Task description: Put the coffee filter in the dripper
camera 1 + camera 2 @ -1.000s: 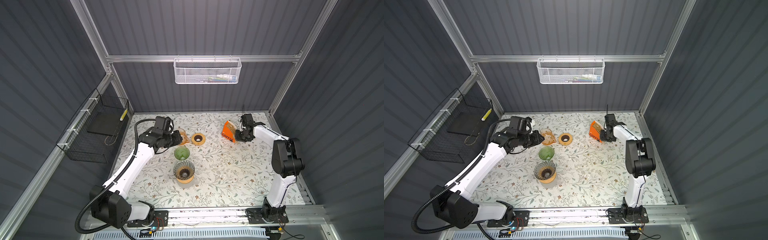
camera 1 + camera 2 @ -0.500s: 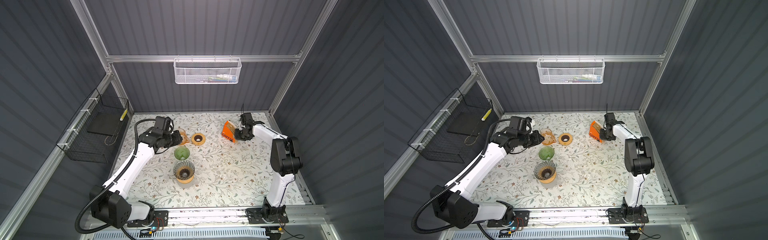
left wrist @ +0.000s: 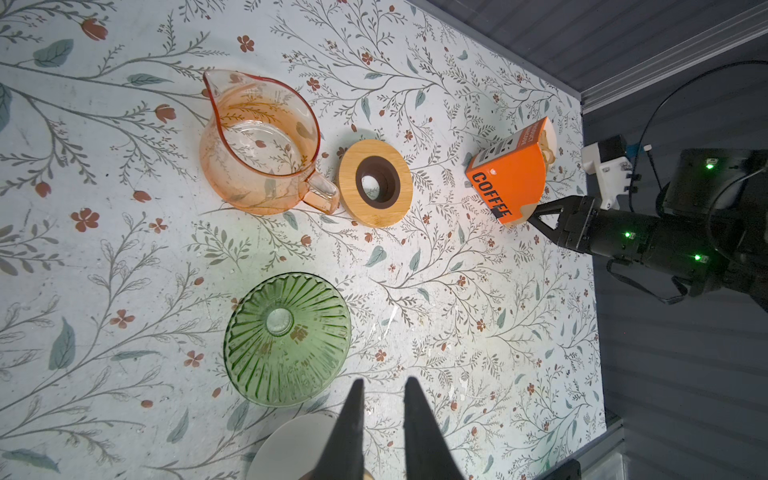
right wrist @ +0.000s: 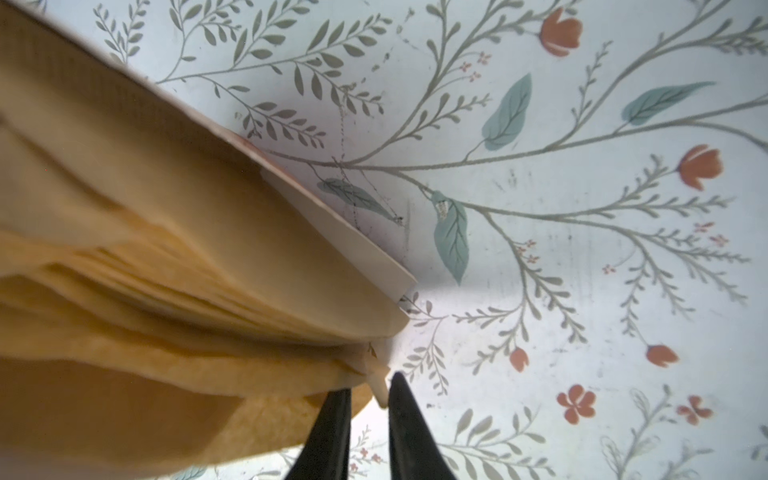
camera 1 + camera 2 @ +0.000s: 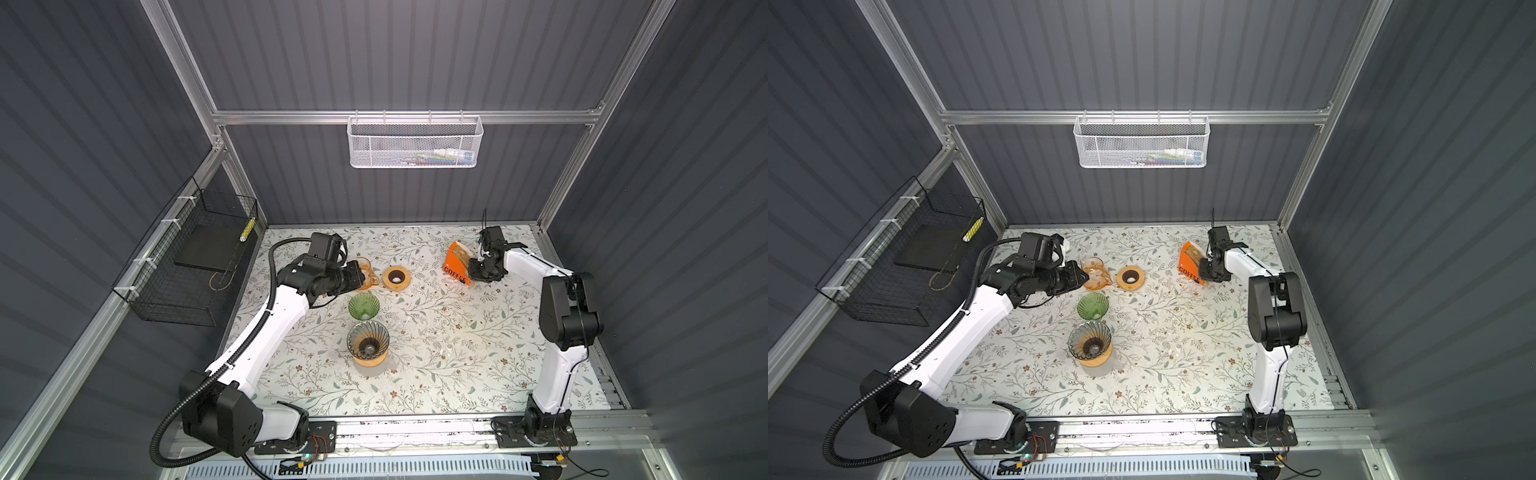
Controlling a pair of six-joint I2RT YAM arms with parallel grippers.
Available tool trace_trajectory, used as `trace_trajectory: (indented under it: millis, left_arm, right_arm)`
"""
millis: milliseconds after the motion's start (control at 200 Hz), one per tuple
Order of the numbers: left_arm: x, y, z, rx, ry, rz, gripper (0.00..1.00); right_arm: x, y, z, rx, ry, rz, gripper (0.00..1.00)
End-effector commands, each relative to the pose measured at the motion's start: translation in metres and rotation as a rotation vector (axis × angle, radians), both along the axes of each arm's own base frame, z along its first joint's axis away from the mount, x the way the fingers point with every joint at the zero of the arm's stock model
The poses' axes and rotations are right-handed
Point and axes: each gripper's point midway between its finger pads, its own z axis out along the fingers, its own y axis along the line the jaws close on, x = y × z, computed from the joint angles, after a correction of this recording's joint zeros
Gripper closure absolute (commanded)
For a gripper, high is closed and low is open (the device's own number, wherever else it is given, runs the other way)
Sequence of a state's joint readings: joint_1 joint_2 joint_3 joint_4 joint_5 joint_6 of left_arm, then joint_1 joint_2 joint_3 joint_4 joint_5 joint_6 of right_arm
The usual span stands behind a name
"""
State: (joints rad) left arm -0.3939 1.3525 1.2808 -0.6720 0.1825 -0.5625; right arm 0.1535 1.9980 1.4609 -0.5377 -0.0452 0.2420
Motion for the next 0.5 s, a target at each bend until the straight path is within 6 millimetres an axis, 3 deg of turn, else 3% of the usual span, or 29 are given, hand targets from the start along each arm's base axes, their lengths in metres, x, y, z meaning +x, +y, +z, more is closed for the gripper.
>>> trace_trajectory:
  millis: [0, 245, 495]
  left_arm:
    - [-0.0045, 0.0014, 0.0024, -0.003, 0.000, 0.003, 0.81]
    - [-0.0050, 0.0016, 0.0029, -0.003, -0.001, 0.003, 0.81]
    - [-0.0061, 0.0025, 0.0039, -0.004, -0.003, 0.007, 0.81]
  right_arm:
    - [0.0002, 0.0023, -0.0037, -0.005, 0.013, 0.013, 0.79]
    - [0.0000, 0.0034, -0.0054, 0.000, 0.017, 0.015, 0.81]
    - [-0.0010, 0.0032, -0.0049, 0.001, 0.019, 0.014, 0.96]
